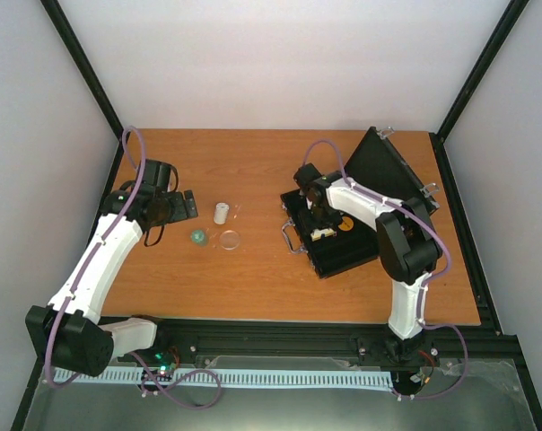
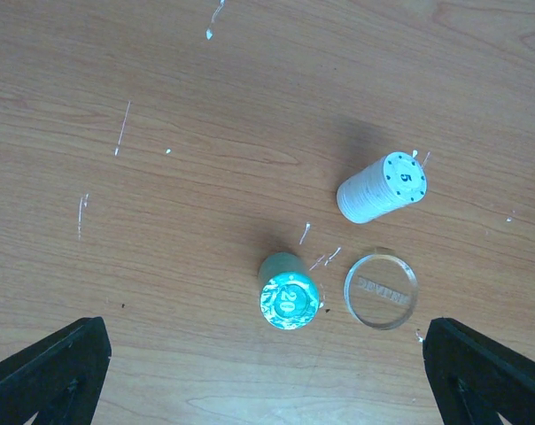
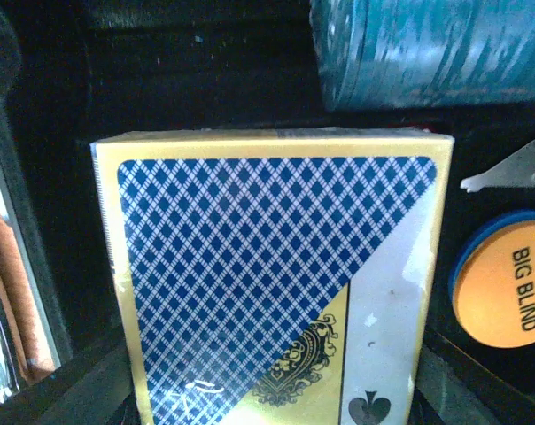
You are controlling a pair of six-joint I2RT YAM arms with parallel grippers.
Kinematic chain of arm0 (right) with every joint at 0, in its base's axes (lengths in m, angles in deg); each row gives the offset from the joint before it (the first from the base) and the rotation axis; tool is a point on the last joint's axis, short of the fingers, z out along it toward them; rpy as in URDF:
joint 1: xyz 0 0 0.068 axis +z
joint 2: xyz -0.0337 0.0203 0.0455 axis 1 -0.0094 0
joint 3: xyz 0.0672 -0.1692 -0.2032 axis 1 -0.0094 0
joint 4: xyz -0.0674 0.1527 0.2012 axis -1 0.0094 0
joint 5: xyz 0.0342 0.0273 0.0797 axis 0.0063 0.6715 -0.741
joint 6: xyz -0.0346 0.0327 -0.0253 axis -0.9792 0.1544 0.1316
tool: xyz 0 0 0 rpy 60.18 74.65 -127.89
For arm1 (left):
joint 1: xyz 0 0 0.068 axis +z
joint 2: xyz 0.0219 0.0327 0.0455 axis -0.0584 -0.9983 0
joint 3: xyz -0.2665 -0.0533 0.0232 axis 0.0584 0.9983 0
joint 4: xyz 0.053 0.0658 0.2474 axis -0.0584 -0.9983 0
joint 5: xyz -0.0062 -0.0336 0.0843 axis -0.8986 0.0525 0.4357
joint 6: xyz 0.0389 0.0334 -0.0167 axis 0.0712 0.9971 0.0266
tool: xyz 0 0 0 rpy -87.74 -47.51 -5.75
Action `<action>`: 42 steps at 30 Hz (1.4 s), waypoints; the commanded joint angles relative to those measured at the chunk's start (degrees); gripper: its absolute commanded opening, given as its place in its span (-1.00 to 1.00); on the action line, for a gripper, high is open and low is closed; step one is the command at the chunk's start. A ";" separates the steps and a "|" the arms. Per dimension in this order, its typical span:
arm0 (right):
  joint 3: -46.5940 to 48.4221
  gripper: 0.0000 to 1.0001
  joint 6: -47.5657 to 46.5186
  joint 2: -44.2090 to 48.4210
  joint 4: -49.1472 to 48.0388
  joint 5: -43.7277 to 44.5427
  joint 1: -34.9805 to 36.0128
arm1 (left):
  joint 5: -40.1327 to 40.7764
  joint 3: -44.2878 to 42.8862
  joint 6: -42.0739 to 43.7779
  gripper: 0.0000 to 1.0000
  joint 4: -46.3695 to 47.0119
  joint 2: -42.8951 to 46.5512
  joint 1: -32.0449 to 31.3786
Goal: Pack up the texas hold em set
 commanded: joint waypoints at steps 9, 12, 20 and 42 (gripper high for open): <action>-3.95 -0.18 0.93 4.41 -2.14 -2.81 -0.24 | -0.98 0.59 0.57 0.99 1.97 -0.33 0.08; -4.33 -0.13 1.01 3.83 -2.49 -4.07 -0.19 | -1.14 0.45 0.74 1.00 1.98 -0.58 0.06; -5.25 0.08 0.93 4.52 -2.50 -4.49 -0.15 | -0.84 0.41 1.02 1.00 1.80 -0.44 0.08; -2.40 0.86 -0.13 9.12 0.50 -6.70 -0.15 | -0.92 0.83 0.93 0.99 2.20 -0.77 0.08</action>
